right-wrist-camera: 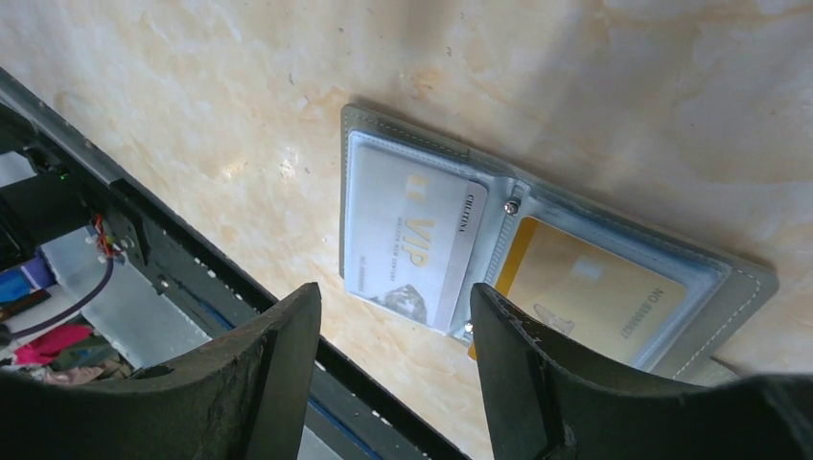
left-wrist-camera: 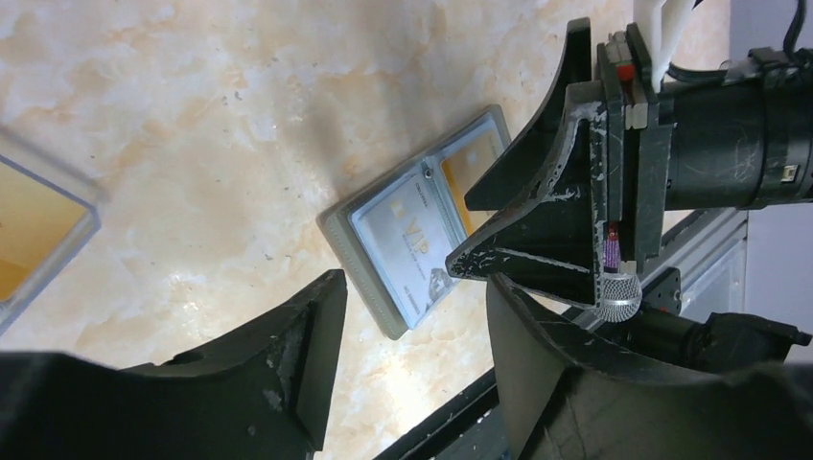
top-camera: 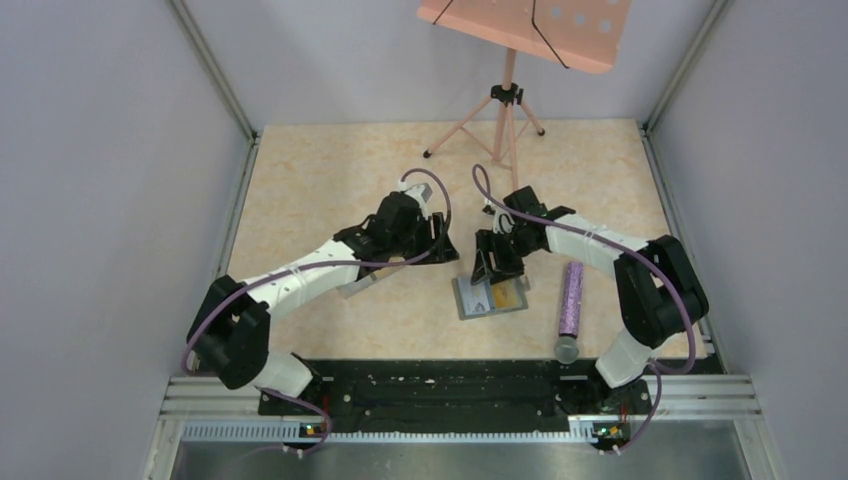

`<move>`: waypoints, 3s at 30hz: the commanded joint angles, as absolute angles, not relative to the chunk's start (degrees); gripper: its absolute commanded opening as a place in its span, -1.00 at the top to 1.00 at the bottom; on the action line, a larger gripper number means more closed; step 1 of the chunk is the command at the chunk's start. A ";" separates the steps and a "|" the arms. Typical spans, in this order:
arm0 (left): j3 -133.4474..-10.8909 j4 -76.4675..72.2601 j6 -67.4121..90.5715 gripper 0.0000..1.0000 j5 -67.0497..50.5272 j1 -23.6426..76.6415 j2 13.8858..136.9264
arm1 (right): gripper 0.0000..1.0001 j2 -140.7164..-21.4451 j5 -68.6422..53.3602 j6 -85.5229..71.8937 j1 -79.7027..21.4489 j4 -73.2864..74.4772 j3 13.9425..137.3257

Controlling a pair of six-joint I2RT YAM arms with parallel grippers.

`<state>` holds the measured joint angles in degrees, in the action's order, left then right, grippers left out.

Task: Put the credit cards into the card holder
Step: Insert the credit card into the card holder.

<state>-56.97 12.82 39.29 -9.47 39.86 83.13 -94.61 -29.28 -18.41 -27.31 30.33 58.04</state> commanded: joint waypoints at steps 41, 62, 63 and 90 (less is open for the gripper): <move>-64.02 18.81 43.43 0.28 -20.85 41.26 103.59 | 1.00 -101.04 -28.85 -16.09 -27.33 26.54 52.99; -65.63 17.32 42.89 0.97 -23.78 41.73 105.15 | 1.00 -101.13 -29.88 -16.16 -27.33 26.48 53.04; -66.00 17.74 42.64 0.99 -23.55 41.81 105.11 | 1.00 -101.09 -29.95 -16.15 -27.40 26.52 53.15; -75.51 33.70 35.81 0.22 -12.53 44.91 107.49 | 1.00 -100.57 -33.57 -18.11 -27.33 25.64 54.57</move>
<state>-73.41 31.16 37.47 -15.07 44.56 106.78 -99.94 -32.60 -17.61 -27.11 27.38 53.56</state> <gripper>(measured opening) 0.385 0.003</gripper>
